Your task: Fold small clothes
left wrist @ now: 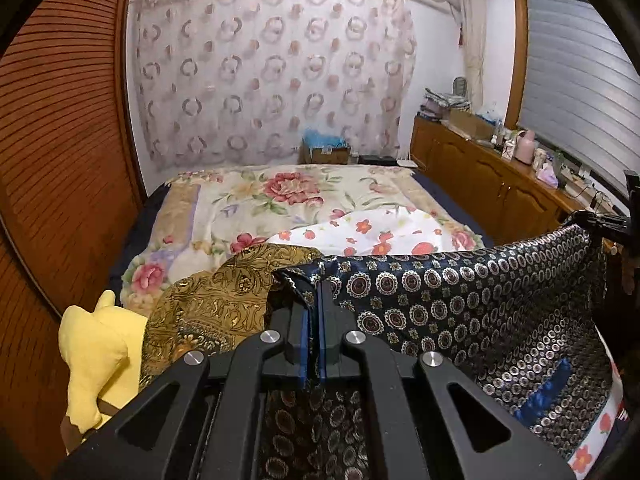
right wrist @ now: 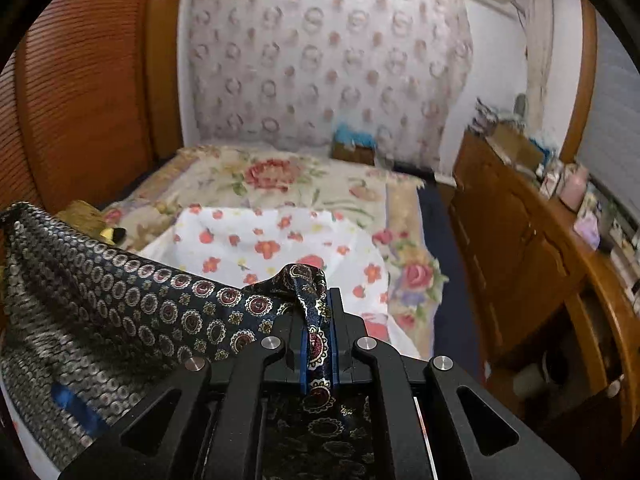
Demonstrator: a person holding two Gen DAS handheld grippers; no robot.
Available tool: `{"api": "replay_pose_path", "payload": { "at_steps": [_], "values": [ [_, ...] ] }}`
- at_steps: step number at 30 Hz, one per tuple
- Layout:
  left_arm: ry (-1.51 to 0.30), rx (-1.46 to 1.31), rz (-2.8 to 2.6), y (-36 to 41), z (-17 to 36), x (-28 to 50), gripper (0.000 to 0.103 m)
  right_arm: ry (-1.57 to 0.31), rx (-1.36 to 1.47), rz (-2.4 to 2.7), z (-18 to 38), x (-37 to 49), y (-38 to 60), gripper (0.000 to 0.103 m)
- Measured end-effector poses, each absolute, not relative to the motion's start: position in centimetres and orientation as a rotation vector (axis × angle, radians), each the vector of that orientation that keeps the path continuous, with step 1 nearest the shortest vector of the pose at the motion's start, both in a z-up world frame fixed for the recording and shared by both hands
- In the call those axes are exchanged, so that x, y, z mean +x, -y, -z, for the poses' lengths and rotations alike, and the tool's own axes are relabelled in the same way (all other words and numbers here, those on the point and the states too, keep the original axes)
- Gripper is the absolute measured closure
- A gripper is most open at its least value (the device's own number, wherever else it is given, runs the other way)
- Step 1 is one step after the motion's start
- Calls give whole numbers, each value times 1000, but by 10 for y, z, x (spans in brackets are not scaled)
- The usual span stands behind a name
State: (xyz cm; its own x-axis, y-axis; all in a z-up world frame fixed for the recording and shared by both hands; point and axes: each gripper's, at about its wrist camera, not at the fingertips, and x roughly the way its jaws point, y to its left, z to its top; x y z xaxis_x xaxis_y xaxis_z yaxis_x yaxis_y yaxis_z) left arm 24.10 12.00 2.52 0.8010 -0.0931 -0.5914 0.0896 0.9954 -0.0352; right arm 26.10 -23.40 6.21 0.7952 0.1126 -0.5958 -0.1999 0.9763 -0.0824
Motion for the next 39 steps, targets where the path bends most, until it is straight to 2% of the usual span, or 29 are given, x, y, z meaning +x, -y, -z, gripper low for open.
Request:
{"api": "replay_pose_path", "payload": {
  "at_steps": [2,3,4,5,6,9,11,17,22,34,37,39],
  "values": [
    [-646,6,92,-118,-26,248,99,-645,-140,-165,-65,268,228,94],
    [-657,3,98,-117,-26,250,96,-665,-134,-165,-73,278,227,86],
    [-664,-13,113,-119,-27,250,93,-682,-126,-167,-83,279,233,82],
    [-662,-39,131,-121,-28,246,77,-679,-124,-168,-100,271,234,81],
    [-657,-55,135,-122,-30,241,56,-667,-131,-169,-106,270,239,76],
    [-651,-69,162,-123,-30,226,33,-652,-158,-163,-112,260,240,58],
    [-648,-80,166,-123,-29,214,29,-635,-150,-166,-112,245,243,57],
    [-642,-59,138,-123,-17,180,28,-659,-134,-178,-61,214,251,57],
    [-671,3,109,-121,2,172,28,-742,-150,-124,-20,221,264,57],
    [-729,51,85,-122,34,167,29,-846,-122,-95,19,250,285,56],
    [-729,55,89,-122,36,168,39,-861,-140,-98,30,248,285,56],
    [-729,54,99,-120,35,168,49,-857,-149,-99,31,249,284,59]
  ]
}}
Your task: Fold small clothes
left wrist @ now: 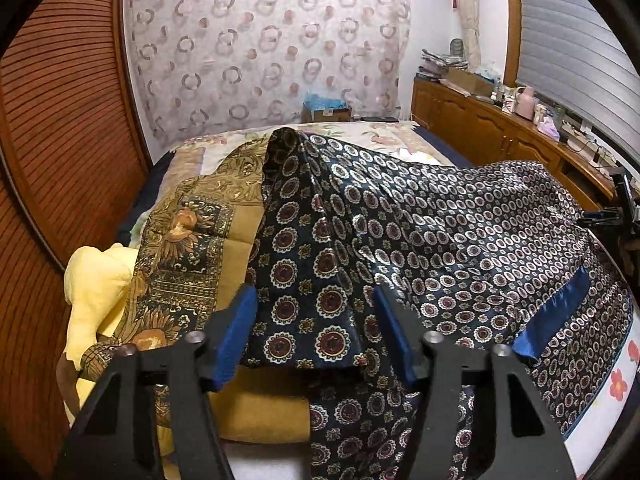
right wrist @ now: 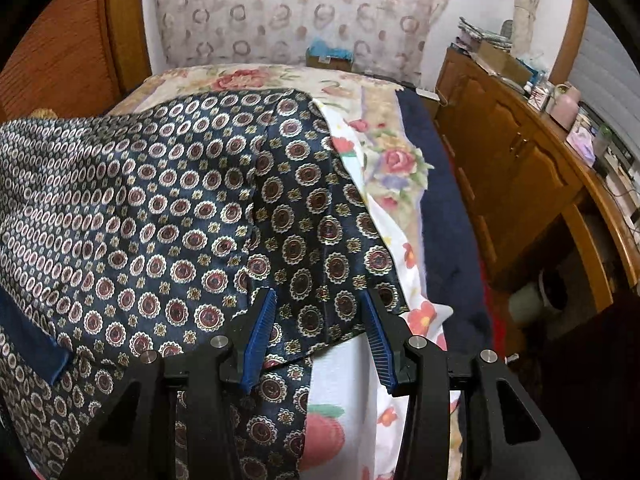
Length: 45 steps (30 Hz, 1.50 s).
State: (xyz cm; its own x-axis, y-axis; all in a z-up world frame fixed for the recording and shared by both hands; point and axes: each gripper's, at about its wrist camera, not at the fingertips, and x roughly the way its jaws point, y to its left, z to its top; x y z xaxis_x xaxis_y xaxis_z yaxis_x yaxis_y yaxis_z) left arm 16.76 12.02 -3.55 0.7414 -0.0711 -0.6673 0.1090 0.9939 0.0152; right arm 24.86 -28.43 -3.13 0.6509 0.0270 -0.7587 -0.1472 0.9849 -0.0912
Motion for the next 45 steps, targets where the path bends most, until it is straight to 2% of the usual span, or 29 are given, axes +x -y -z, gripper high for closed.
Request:
{"api": "replay_pose_path", "payload": {
  "at_steps": [1,2,4,6,8,11,17,25,26,27,28,29,30,41,43,44,45],
  "values": [
    [-731,58,105,-119,35,168,51,-860,-151,-105,33,250,284,73],
    [-735,66,109,-117,35,168,55,-862,-157,-108,32,250,284,78],
    [-743,79,113,-114,36,169,67,-856,-175,-113,30,251,282,99],
    [-756,90,114,-112,37,170,84,-847,-179,-117,27,249,281,101],
    [-755,90,118,-111,35,169,93,-809,-153,-145,16,241,280,102],
    [-738,39,117,-114,27,167,98,-763,-99,-202,-4,227,279,102],
    [-678,-33,174,-114,2,159,101,-674,-10,-332,-47,198,270,102],
    [-647,22,160,-98,-11,155,102,-558,16,-437,-93,158,252,102],
    [-654,19,161,-99,-10,156,95,-546,17,-440,-97,153,250,102],
    [-660,16,161,-101,-8,157,81,-538,23,-443,-97,149,250,102],
    [-665,14,161,-102,-6,158,75,-531,29,-445,-98,146,251,102],
    [-669,12,160,-104,-3,159,64,-524,26,-440,-99,142,251,102],
    [-674,10,158,-105,1,160,61,-520,13,-427,-98,140,251,102],
    [-784,99,44,-106,46,181,61,-617,8,-335,-44,145,272,102],
    [-782,98,38,-109,46,184,78,-633,14,-324,-38,146,274,102],
    [-785,93,38,-110,45,185,98,-640,18,-320,-33,145,276,102],
    [-779,83,40,-110,42,185,100,-645,23,-318,-29,144,279,102]
  ]
}}
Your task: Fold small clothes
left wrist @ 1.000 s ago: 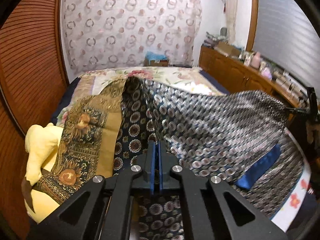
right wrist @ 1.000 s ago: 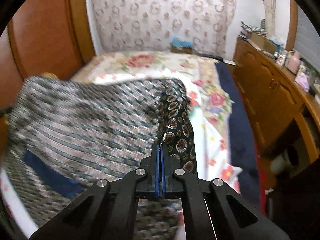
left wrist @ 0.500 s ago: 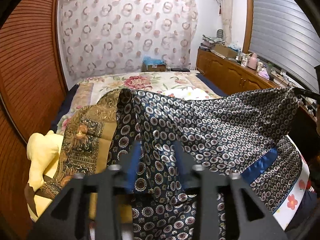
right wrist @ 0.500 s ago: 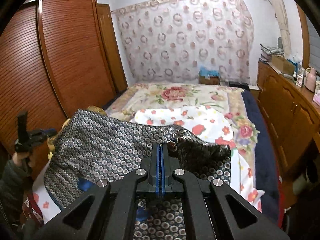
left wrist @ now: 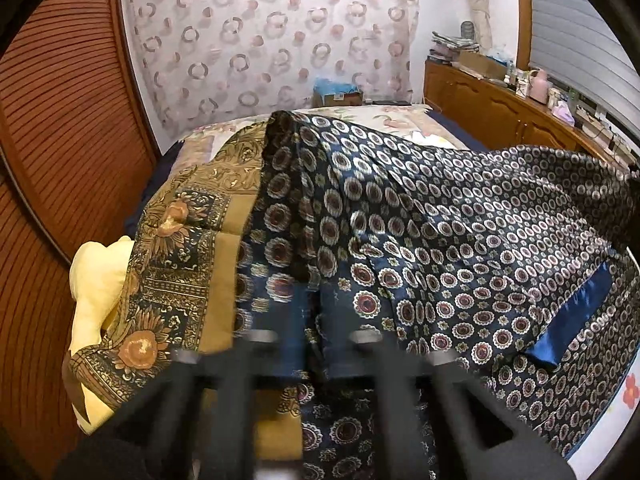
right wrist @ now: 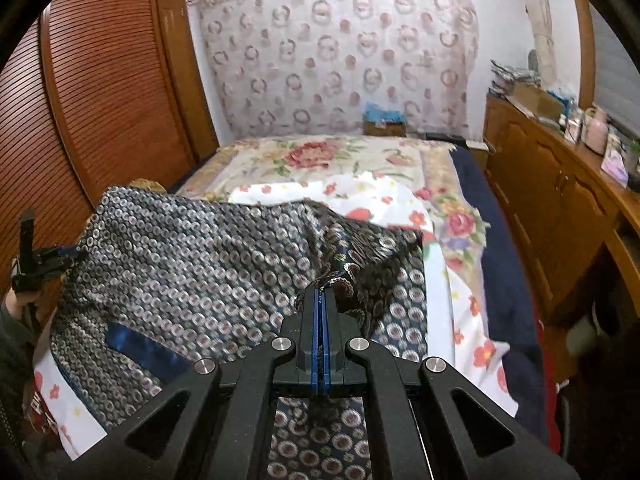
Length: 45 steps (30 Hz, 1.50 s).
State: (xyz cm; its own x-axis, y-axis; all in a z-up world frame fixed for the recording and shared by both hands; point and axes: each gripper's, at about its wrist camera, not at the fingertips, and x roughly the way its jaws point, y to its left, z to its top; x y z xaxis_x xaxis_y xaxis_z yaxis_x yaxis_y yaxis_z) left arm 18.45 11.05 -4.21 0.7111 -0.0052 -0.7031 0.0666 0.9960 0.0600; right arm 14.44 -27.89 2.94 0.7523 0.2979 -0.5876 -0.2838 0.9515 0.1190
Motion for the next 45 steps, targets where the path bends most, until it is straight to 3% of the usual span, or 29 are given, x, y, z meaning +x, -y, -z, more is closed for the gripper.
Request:
{"api": "replay_pose_path", "payload": {
  "at_steps": [12,24,34,37,39,45],
  "values": [
    [-635,-143,219,-124,-23,136,101,-615,143,-292,-30,127,313,102],
    [-719,-144,153,-136,26,82,101,-662,199,-287,-11,77,330,102],
    [-775,-135,117,-142,54,82,101,-786,188,-230,25,93,322,102],
    [-779,-107,116,-138,57,82,84,-790,165,-217,27,98,318,102],
    [-779,-96,118,-135,58,82,62,-784,156,-216,25,103,315,102],
    [-804,-95,107,-136,68,85,60,-764,103,-210,34,99,310,100]
  ]
}}
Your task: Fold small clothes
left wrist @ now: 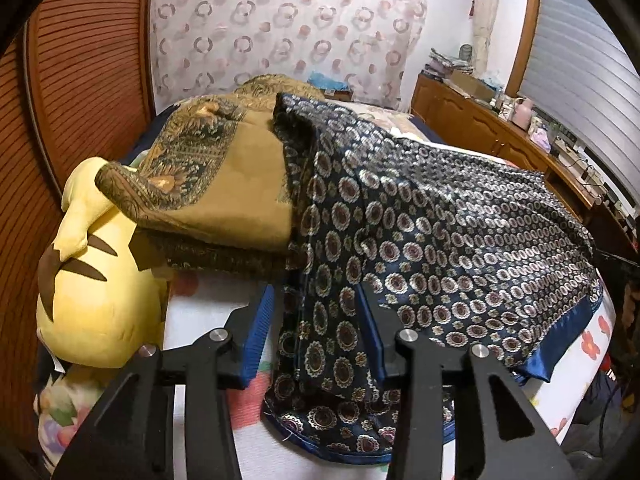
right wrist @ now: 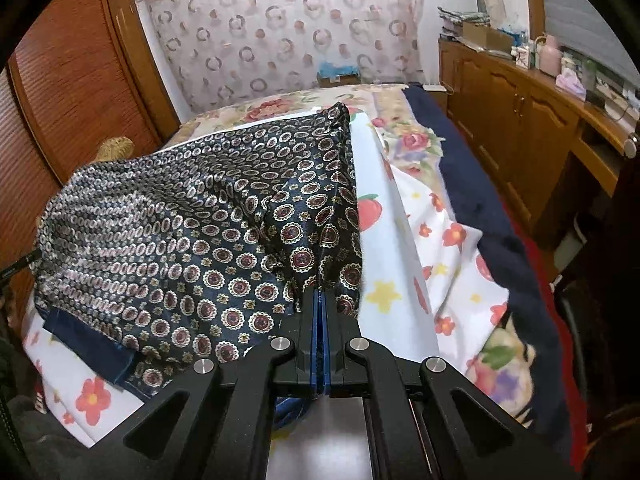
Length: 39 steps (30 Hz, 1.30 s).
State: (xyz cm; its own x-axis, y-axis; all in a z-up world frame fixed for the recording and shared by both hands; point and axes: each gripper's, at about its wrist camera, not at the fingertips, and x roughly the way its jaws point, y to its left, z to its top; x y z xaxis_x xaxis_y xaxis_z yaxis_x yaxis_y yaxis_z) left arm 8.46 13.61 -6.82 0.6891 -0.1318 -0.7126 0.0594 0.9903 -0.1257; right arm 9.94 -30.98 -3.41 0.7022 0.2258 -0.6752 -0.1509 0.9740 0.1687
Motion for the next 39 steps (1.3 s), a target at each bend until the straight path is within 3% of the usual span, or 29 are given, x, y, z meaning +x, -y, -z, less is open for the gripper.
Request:
{"api": "replay_pose_path", "payload": {
  "at_steps": [2,4,6,12,20,24,27,39],
  "values": [
    [-809,-95,103,-136,71,84,60,-764,94,-205,35,100,309,93],
    [-816,-93,100,-135,74,84,60,-767,70,-181,39,101,308,70],
    [-822,-91,95,-136,76,84,60,-766,60,-165,42,103,307,61],
    [-850,-89,87,-138,84,86,60,-790,57,-181,51,105,306,56],
    [-884,-72,85,-134,92,89,60,-789,-42,-194,52,104,285,57],
    [-878,-56,76,-130,92,88,60,-781,-47,-210,52,103,281,85],
    [-875,-43,71,-127,92,86,60,-776,-33,-229,53,103,283,95],
    [-877,-50,72,-129,92,87,60,-685,41,-248,41,79,289,98]
  ]
}}
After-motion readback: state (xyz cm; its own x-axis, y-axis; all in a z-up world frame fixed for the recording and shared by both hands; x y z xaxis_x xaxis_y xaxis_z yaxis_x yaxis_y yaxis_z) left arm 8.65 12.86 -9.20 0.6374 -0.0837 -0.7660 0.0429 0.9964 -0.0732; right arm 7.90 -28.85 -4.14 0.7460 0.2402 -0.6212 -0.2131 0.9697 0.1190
